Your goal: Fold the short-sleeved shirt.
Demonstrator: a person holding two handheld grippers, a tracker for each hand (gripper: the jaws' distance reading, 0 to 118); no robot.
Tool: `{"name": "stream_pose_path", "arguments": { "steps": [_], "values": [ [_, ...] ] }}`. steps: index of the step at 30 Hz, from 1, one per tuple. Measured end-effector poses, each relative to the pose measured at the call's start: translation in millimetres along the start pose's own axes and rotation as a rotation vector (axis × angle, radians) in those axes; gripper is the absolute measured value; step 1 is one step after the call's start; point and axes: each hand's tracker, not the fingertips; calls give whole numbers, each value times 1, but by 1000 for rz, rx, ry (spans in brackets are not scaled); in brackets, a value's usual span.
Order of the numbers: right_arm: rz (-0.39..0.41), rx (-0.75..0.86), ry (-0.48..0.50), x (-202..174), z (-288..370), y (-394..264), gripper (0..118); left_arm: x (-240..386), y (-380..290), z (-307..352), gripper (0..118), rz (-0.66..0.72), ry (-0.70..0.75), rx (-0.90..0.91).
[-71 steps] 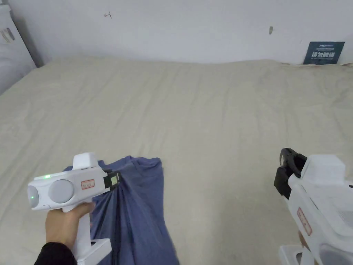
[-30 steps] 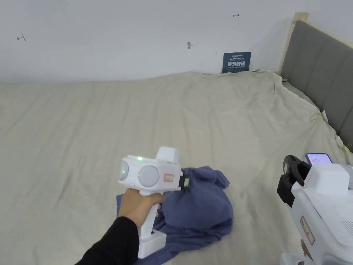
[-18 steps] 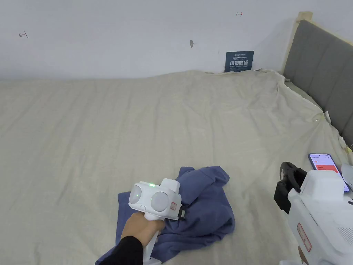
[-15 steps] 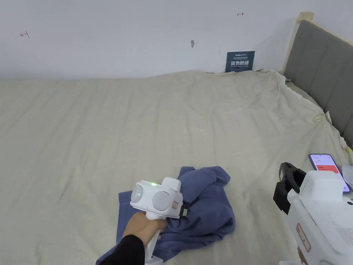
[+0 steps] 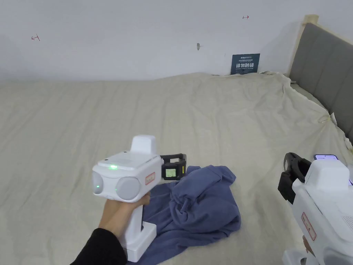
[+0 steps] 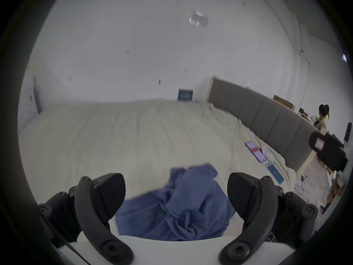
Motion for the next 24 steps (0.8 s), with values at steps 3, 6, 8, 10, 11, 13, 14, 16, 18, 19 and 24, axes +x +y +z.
{"name": "stream_pose_path", "arguments": {
  "steps": [3, 6, 8, 10, 11, 13, 14, 16, 18, 19, 24],
  "values": [
    [-1, 12, 4, -4, 3, 5, 0, -7, 9, 25, 111, -22, 130, 42],
    [-2, 23, 8, -7, 5, 9, 0, -19, 3, 41, 108, -59, 226, 146],
    [-1, 29, 10, -10, 8, 13, 0, -26, -3, 51, 97, -79, 273, 192],
    [-1, 33, 13, -12, 8, 14, 0, -33, -12, 56, 76, -86, 301, 228],
    [0, 34, 15, -12, 8, 15, 0, -37, -16, 59, 69, -84, 308, 234],
    [3, 37, 15, -14, 8, 16, 0, -44, -22, 62, 52, -73, 316, 248],
    [4, 37, 17, -15, 8, 16, 0, -47, -26, 64, 42, -57, 320, 259],
    [4, 38, 19, -17, 8, 16, 0, -52, -32, 67, 13, -31, 333, 276],
    [7, 38, 21, -19, 9, 16, 0, -57, -37, 67, 0, -13, 344, 280],
    [8, 38, 22, -19, 9, 17, 0, -59, -39, 68, 0, -8, 350, 282],
    [7, 38, 26, -21, 9, 16, 0, -64, -46, 70, 0, 3, 348, 263]
  ]
}}
